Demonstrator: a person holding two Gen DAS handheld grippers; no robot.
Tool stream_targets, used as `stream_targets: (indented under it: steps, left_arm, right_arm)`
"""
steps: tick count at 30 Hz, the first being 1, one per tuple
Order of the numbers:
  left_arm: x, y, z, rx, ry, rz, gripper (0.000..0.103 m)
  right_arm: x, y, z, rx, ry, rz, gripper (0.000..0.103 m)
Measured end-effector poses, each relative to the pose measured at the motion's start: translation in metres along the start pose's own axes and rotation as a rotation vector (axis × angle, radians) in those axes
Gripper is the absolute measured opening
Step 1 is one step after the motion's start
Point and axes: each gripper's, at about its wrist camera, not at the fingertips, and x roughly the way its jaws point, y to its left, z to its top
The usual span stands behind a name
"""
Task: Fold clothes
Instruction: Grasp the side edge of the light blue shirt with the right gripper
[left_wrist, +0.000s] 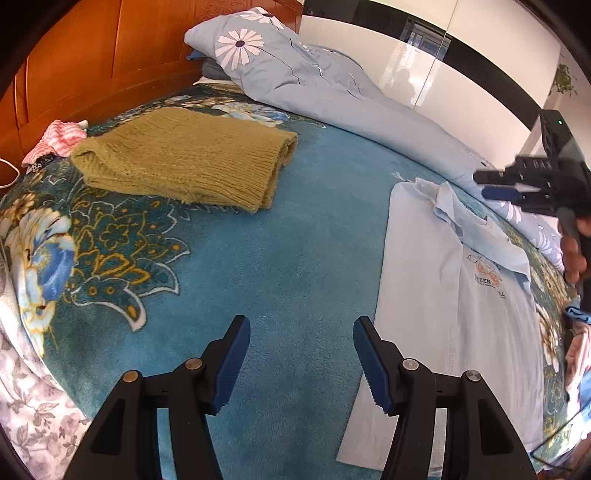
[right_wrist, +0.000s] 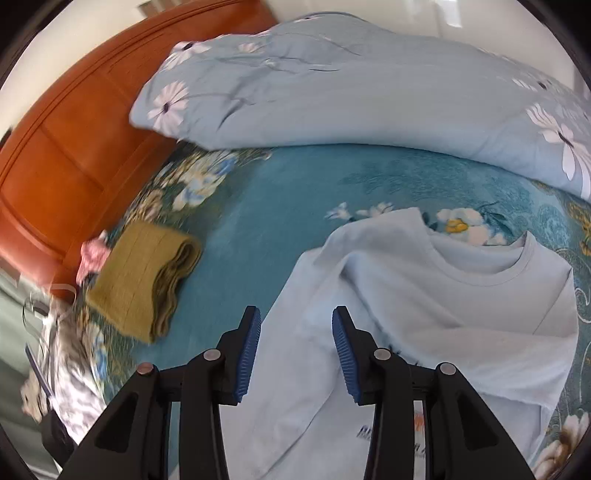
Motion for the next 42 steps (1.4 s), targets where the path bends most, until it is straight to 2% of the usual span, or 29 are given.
stream_targets:
  steps: [3,6,10,16,21,22,23,24,26,27,29,31,36,39,42]
  left_arm:
    - [-0.012,0.004,-0.004,-0.021,-0.01,0.003,0.062]
    - [-0.025,0.009,-0.008,-0.043,-0.019,0.006,0.062]
    - [-0.042,0.018,-0.014,-0.078,-0.037,0.009,0.062]
    - [-0.059,0.026,-0.02,-0.098,-0.051,0.014,0.062]
    - [-0.065,0.028,-0.021,-0.099,-0.064,0.013,0.062]
    - [-0.064,0.029,-0.02,-0.102,-0.064,0.01,0.063]
    - [-0.064,0.03,-0.02,-0.104,-0.065,0.006,0.063]
    - [-0.063,0.031,-0.02,-0.108,-0.065,0.0,0.063]
    - [-0.064,0.033,-0.02,-0.117,-0.075,-0.007,0.063]
    - [-0.065,0.034,-0.019,-0.121,-0.081,-0.01,0.063]
    - [-0.065,0.036,-0.016,-0.13,-0.091,-0.015,0.063]
    - [-0.064,0.039,-0.013,-0.138,-0.101,-0.019,0.063]
    - [-0.047,0.035,0.002,-0.158,-0.107,-0.06,0.063]
    - [-0.026,0.018,0.016,-0.164,-0.096,-0.121,0.063]
    - [0.0,-0.004,0.034,-0.158,-0.074,-0.201,0.063]
  right_arm:
    - [0.002,0.064,-0.063,-0.238,0.067,0.063,0.042]
    - [0.016,0.108,-0.125,-0.357,0.163,0.174,0.042]
    - [0.037,0.152,-0.182,-0.512,0.242,0.174,0.042]
    - [0.063,0.173,-0.205,-0.567,0.278,0.113,0.042]
    - [0.069,0.186,-0.213,-0.623,0.254,0.014,0.042]
    - [0.069,0.188,-0.214,-0.627,0.246,-0.008,0.038]
    - [0.069,0.188,-0.215,-0.631,0.236,-0.032,0.03]
    - [0.069,0.186,-0.214,-0.621,0.232,-0.044,0.025]
    - [0.069,0.179,-0.207,-0.575,0.231,-0.044,0.008]
    - [0.068,0.175,-0.202,-0.526,0.237,-0.013,0.008]
    - [0.06,0.157,-0.187,-0.385,0.248,0.11,0.006]
    - [0.043,0.136,-0.166,-0.259,0.221,0.215,0.006]
    - [-0.038,0.09,-0.085,-0.024,0.03,0.358,0.006]
    - [-0.088,0.088,-0.025,0.04,-0.089,0.387,0.006]
    - [-0.122,0.097,0.03,0.062,-0.165,0.383,0.006]
